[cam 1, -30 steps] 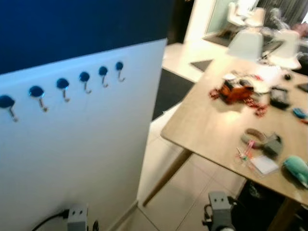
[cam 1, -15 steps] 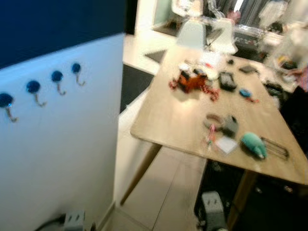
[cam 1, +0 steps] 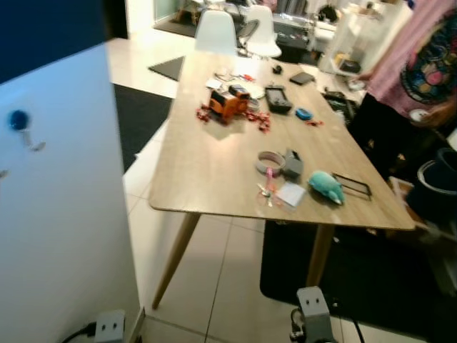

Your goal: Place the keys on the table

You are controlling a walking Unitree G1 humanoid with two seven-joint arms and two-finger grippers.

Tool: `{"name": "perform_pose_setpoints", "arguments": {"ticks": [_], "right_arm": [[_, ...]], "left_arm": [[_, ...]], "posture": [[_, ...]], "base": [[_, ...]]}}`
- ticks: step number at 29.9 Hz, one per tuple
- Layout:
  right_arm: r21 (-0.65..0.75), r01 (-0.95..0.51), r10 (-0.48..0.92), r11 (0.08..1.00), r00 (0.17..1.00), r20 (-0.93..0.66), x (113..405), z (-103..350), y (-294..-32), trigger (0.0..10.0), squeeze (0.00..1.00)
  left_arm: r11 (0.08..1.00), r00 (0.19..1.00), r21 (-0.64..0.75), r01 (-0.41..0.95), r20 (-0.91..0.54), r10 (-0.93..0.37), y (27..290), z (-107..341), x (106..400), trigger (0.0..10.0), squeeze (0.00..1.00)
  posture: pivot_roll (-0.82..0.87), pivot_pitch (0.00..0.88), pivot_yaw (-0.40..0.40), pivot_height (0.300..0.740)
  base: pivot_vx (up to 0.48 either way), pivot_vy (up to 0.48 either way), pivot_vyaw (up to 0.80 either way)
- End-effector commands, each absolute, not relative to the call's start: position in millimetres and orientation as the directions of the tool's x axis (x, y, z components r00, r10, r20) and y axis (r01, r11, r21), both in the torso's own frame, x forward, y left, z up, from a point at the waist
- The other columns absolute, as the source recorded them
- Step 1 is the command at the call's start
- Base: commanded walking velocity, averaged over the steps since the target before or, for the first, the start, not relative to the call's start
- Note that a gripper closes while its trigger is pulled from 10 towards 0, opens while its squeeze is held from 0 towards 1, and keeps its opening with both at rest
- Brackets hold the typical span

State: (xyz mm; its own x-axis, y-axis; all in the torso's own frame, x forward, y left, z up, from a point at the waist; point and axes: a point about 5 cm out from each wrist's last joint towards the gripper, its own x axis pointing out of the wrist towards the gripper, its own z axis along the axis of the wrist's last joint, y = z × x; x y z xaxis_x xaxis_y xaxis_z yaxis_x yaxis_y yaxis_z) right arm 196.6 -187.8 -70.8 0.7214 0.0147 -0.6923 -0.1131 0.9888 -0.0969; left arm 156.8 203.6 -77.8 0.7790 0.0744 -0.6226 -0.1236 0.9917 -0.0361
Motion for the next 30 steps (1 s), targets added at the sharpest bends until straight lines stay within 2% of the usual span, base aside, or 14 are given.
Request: {"name": "perform_pose_setpoints", "arguments": {"ticks": [1,7,10,30], "right_arm": [[-0.097,-0.134,0.026,0.986,0.705,-0.709,194.0,-72.6,-189.8,10.0,0.0],[-0.099,-0.149,0.034,0.984,0.698,-0.715,192.1,-73.9,-187.9,10.0,0.0],[-0.099,-0.149,0.033,0.984,0.697,-0.716,191.6,-74.2,-187.9,10.0,0.0],[-0.116,-0.154,0.022,0.981,0.69,-0.724,188.0,-75.9,-190.0,10.0,0.0]], "left_arm": [[0.991,0.781,-0.046,-0.125,-0.621,0.069,199.6,-78.5,155.4,10.0,0.0],[0.987,0.786,-0.057,-0.148,-0.613,0.082,199.6,-78.2,154.6,10.0,0.0],[0.985,0.788,-0.065,-0.16,-0.61,0.088,199.7,-78.1,154.5,10.0,0.0],[0.984,0.787,-0.074,-0.164,-0.611,0.085,198.4,-78.0,155.7,10.0,0.0]], "posture": [[0.05,0.071,-0.088,0.74],[0.05,0.071,-0.091,0.74],[0.05,0.072,-0.091,0.74],[0.06,0.077,-0.091,0.74]], "base": [[0.0,0.0,0.0],[0.0,0.0,0.0],[0.0,-0.341,0.0],[0.0,-0.473,0.0]]}}
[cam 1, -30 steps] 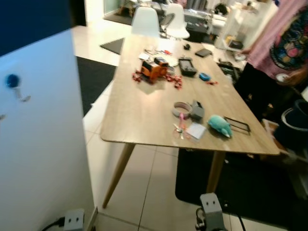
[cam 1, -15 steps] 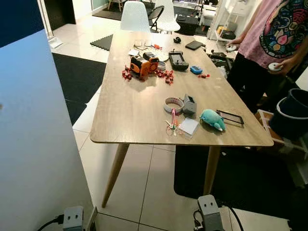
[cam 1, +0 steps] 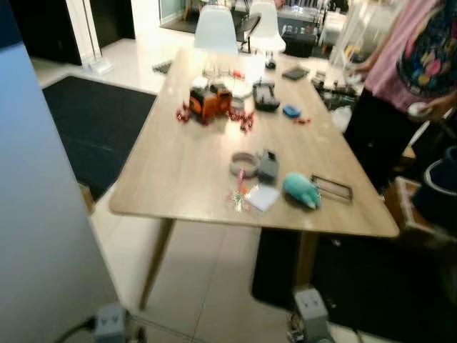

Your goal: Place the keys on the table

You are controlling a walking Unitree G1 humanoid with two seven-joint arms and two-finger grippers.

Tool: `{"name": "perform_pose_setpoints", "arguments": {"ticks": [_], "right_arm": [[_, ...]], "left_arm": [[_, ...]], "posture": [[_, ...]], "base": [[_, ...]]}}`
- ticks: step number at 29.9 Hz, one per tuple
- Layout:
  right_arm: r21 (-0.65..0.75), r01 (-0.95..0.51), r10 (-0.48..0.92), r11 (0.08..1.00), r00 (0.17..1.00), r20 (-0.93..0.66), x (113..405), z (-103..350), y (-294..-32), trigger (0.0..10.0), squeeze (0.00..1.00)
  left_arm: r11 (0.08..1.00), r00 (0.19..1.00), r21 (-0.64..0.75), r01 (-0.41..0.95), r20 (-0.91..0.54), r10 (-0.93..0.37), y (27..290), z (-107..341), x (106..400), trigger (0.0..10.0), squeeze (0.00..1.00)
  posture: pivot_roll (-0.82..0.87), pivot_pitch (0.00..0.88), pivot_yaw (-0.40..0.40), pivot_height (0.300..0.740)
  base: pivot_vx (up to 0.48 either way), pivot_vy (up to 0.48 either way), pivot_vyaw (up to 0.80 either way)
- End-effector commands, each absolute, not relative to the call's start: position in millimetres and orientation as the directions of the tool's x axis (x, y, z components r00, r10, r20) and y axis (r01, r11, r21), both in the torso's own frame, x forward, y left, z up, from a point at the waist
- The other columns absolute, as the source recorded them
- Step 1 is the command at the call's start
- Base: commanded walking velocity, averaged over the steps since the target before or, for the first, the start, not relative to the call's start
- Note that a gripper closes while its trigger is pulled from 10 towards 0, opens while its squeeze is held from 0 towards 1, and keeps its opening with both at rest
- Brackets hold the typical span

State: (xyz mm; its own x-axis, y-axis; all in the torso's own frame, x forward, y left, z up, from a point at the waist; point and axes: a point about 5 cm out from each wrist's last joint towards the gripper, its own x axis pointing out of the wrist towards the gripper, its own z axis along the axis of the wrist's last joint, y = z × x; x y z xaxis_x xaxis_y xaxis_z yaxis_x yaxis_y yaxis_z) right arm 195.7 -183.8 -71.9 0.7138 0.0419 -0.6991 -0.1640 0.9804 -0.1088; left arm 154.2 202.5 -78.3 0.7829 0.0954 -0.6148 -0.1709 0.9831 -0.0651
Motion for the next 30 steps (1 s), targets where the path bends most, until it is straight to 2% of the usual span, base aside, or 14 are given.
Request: {"name": "perform_pose_setpoints", "arguments": {"ticks": [1,7,30], "right_arm": [[-0.116,-0.153,0.022,0.981,0.69,-0.724,187.9,-75.9,-190.2,10.0,0.0],[-0.118,-0.15,0.018,0.982,0.689,-0.725,188.0,-75.8,-191.1,10.0,0.0],[-0.128,-0.143,0.01,0.981,0.702,-0.712,193.1,-72.2,-196.2,10.0,0.0]], "left_arm": [[0.984,0.787,-0.073,-0.164,-0.611,0.086,198.8,-78.0,155.8,10.0,0.0],[0.985,0.787,-0.065,-0.161,-0.611,0.088,200.0,-77.5,156.6,10.0,0.0],[0.99,0.783,-0.037,-0.139,-0.616,0.087,200.6,-76.4,160.2,10.0,0.0]], "posture": [[0.06,0.077,-0.089,0.74],[0.06,0.078,-0.086,0.74],[0.06,0.064,-0.08,0.74]], "base": [[0.0,-0.48,0.0],[0.0,-0.464,0.0],[0.0,0.0,0.0]]}}
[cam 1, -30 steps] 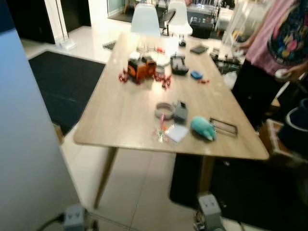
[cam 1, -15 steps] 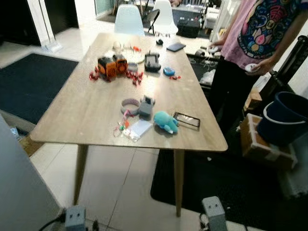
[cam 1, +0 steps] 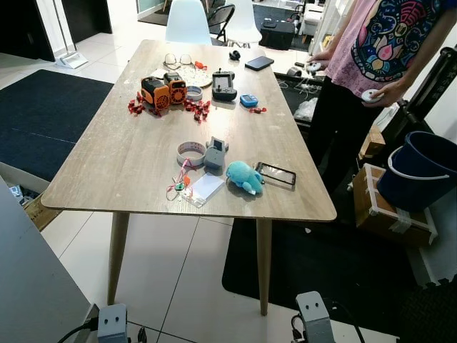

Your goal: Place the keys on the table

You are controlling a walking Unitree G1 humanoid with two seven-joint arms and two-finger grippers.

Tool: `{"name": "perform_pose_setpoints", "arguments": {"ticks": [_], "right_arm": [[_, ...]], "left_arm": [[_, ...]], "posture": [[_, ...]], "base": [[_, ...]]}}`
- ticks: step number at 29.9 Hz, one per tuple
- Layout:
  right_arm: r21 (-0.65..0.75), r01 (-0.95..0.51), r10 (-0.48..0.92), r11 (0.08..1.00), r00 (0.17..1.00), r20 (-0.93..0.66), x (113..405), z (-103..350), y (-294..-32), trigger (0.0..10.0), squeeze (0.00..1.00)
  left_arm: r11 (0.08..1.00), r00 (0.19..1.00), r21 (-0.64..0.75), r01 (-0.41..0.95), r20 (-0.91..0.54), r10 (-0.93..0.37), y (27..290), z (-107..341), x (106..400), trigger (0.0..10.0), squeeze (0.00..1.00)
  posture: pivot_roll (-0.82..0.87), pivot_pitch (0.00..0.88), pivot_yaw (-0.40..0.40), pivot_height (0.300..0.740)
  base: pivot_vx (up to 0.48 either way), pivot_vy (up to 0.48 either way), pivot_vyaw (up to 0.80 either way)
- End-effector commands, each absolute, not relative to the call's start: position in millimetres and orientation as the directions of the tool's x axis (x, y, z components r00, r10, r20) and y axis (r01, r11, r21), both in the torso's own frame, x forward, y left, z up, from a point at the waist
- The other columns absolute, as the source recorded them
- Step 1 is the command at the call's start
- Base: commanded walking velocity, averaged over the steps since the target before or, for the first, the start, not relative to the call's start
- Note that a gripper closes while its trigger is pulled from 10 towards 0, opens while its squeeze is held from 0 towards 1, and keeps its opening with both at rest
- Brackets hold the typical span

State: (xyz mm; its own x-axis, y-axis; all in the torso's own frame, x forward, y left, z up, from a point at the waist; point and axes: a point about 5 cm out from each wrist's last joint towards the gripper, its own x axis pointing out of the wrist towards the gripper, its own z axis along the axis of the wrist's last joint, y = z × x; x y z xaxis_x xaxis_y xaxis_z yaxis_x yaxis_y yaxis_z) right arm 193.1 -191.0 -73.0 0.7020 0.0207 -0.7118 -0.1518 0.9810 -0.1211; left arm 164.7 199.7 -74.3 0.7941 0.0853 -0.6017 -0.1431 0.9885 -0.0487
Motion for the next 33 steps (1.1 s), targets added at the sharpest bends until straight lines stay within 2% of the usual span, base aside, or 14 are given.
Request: {"name": "perform_pose_setpoints", "arguments": {"ticks": [1,4,5,7,8,11,13,17,21,25,30,33], "right_arm": [[-0.136,-0.146,0.008,0.98,0.712,-0.702,195,-71,-197,10.0,0.0],[-0.217,-0.116,-0.046,0.969,0.782,-0.622,206,-59,-208,10.0,0.0],[-0.217,-0.116,-0.046,0.969,0.782,-0.622,206,-59,-208,10.0,0.0],[-0.26,-0.032,-0.128,0.965,0.808,-0.575,211,-52,-223,10.0,0.0],[-0.282,0.017,-0.178,0.959,0.812,-0.556,212,-49,-233,10.0,0.0],[-0.295,0.048,-0.209,0.954,0.812,-0.545,212,-47,-239,10.0,0.0],[-0.333,0.128,-0.298,0.934,0.794,-0.531,208,-43,-261,10.0,0.0],[-0.346,0.137,-0.318,0.928,0.775,-0.546,202,-42,-274,10.0,0.0],[-0.285,0.042,-0.221,0.957,0.741,-0.634,199,-54,-256,10.0,0.0],[-0.278,0.012,-0.197,0.96,0.737,-0.646,199,-56,-250,10.0,0.0],[-0.229,-0.112,-0.083,0.967,0.71,-0.699,202,-65,-218,10.0,0.0],[-0.21,-0.121,-0.068,0.97,0.696,-0.715,200,-67,-213,10.0,0.0]], "left_arm": [[0.99,0.788,-0.03,-0.139,-0.608,0.093,200,-76,161,10.0,0.0],[0.988,0.812,-0.027,-0.154,-0.573,0.112,198,-72,167,10.0,0.0],[0.988,0.812,-0.027,-0.154,-0.573,0.112,198,-72,167,10.0,0.0],[0.987,0.818,-0.029,-0.157,-0.563,0.114,198,-70,168,10.0,0.0],[0.987,0.822,-0.031,-0.157,-0.559,0.114,197,-70,169,10.0,0.0],[0.987,0.823,-0.031,-0.158,-0.556,0.114,197,-69,169,10.0,0.0],[0.987,0.827,-0.032,-0.156,-0.55,0.113,197,-69,169,10.0,0.0],[0.988,0.831,-0.031,-0.152,-0.545,0.111,195,-68,169,10.0,0.0],[0.988,0.83,-0.031,-0.153,-0.547,0.112,194,-68,169,10.0,0.0],[0.988,0.829,-0.031,-0.154,-0.548,0.112,194,-69,169,10.0,0.0],[0.989,0.823,-0.027,-0.147,-0.558,0.107,194,-69,169,10.0,0.0],[0.991,0.822,-0.023,-0.133,-0.562,0.097,194,-69,169,10.0,0.0]], "posture": [[0.06,0.062,-0.083,0.74],[0.06,0.062,-0.092,0.74],[0.06,0.062,-0.092,0.74],[0.05,0.061,-0.093,0.74],[0.05,0.063,-0.091,0.74],[0.05,0.063,-0.091,0.74],[0.04,0.068,-0.089,0.74],[0.04,0.069,-0.09,0.74],[0.04,0.068,-0.093,0.74],[0.04,0.068,-0.093,0.74],[0.06,0.066,-0.089,0.74],[0.06,0.067,-0.081,0.74]], "base": [[0.0,0.0,0.0],[0.0,0.0,0.0],[0.0,0.0,0.0],[0.0,0.0,0.0],[0.0,0.0,0.0],[0.0,0.0,0.0],[0.0,0.0,0.0],[0.0,0.0,0.0],[0.0,0.0,0.0],[0.0,0.0,0.0],[0.0,0.0,0.0],[0.0,0.0,0.0]]}}
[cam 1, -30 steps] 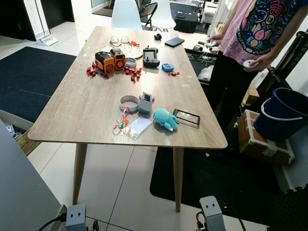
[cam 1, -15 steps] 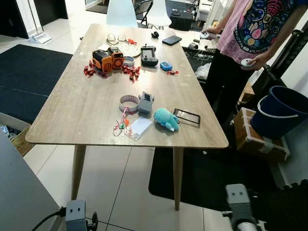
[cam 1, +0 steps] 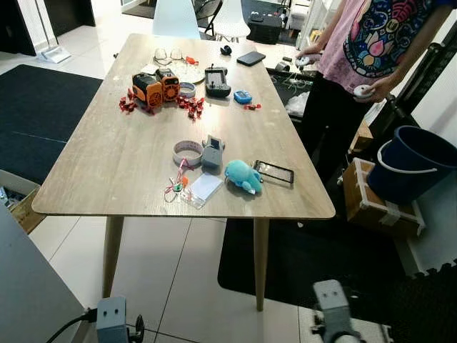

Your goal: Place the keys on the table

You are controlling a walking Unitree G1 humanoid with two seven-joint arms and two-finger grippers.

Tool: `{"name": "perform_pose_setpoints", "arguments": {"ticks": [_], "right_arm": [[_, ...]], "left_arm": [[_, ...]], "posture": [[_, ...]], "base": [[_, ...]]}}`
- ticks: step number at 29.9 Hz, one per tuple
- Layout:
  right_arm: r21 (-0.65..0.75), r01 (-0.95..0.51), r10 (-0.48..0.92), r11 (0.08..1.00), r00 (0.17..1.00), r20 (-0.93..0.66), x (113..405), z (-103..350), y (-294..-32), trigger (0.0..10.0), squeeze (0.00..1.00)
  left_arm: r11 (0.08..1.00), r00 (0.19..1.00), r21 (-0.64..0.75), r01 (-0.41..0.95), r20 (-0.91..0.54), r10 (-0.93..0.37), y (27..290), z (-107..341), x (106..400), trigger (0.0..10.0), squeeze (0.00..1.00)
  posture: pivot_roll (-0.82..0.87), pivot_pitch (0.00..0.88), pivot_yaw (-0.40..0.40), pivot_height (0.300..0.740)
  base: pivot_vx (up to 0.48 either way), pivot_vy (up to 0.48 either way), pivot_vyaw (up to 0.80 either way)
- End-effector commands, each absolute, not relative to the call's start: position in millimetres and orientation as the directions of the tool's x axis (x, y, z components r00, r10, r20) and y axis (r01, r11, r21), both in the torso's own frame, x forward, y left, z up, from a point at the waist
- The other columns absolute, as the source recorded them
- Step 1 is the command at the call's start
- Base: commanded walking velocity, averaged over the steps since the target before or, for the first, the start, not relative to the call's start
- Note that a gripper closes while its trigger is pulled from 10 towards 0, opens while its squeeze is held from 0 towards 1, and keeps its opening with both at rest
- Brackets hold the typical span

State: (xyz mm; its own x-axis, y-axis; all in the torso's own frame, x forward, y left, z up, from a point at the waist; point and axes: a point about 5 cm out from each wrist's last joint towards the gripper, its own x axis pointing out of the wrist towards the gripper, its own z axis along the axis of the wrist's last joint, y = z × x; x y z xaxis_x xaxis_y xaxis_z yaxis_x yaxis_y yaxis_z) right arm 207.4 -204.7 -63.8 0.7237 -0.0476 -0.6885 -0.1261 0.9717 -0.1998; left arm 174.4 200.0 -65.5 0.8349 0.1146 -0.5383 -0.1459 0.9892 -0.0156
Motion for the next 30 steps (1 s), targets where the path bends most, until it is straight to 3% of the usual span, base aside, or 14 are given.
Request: {"name": "perform_pose_setpoints", "arguments": {"ticks": [1,21,30], "right_arm": [[-0.202,-0.122,-0.063,0.972,0.691,-0.72,199,-69,-211,10.0,0.0],[-0.135,-0.064,-0.058,0.989,0.67,-0.74,188,-78,-192,10.0,0.0],[-0.125,-0.062,-0.051,0.99,0.669,-0.742,187,-78,-189,10.0,0.0]], "left_arm": [[0.992,0.821,-0.018,-0.124,-0.564,0.093,195,-69,169,10.0,0.0],[0.999,0.824,0.024,-0.026,-0.565,0.035,215,-61,182,10.0,0.0],[0.999,0.818,0.027,-0.042,-0.573,0.05,212,-62,184,10.0,0.0]], "posture": [[0.07,0.066,-0.075,0.74],[0.11,0.071,0.046,0.74],[0.1,0.073,0.027,0.74]], "base": [[0.0,0.0,0.0],[0.0,0.0,0.0],[0.0,0.0,0.0]]}}
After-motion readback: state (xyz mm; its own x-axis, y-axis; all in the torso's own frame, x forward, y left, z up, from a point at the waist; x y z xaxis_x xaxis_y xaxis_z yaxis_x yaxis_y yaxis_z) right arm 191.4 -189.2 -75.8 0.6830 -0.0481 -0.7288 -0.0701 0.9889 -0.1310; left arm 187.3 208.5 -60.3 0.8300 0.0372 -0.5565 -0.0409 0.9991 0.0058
